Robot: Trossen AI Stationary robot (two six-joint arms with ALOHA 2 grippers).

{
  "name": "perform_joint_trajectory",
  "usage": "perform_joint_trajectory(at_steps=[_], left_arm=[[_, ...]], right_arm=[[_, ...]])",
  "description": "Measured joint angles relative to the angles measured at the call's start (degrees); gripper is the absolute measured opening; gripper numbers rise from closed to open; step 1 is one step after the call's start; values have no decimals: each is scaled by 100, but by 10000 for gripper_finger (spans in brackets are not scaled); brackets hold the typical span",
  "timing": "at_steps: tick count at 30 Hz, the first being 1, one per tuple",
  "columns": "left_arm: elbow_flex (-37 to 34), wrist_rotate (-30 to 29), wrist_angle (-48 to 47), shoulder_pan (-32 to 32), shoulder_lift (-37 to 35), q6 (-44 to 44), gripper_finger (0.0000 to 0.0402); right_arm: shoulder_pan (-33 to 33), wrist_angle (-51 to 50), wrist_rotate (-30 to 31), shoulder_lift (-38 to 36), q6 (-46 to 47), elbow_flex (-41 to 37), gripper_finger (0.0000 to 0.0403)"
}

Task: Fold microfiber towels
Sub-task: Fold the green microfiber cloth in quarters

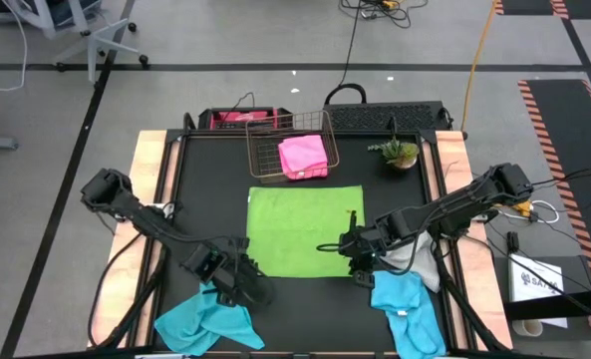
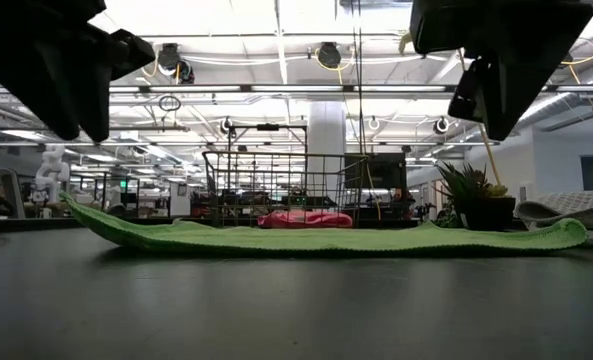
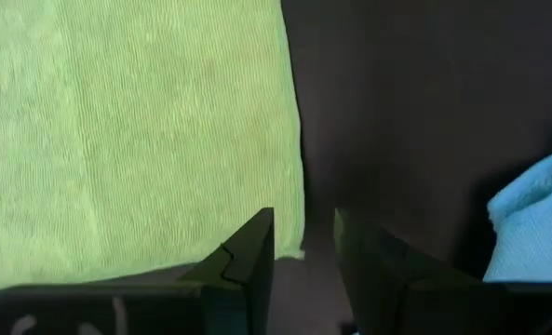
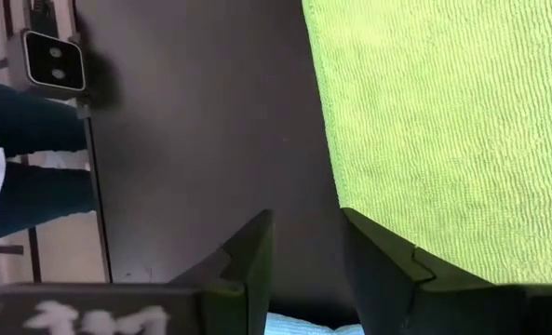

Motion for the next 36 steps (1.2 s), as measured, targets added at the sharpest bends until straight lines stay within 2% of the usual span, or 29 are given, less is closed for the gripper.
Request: perform_joint_trajectory(at_steps=[8, 15, 26, 36], left_arm=[[-6, 194, -53, -137, 565, 223, 118], [-3, -554, -89, -195, 689, 185, 118], [-2, -550, -108, -214, 690, 111, 118], [-236, -394, -40, -210, 690, 7, 118]], right_arm=[[0, 5, 9, -1, 5, 0, 116], [0, 2, 9, -2, -2, 0, 116], [114, 119, 13, -4, -339, -176, 116], [265, 541, 11, -4, 175, -669, 116]])
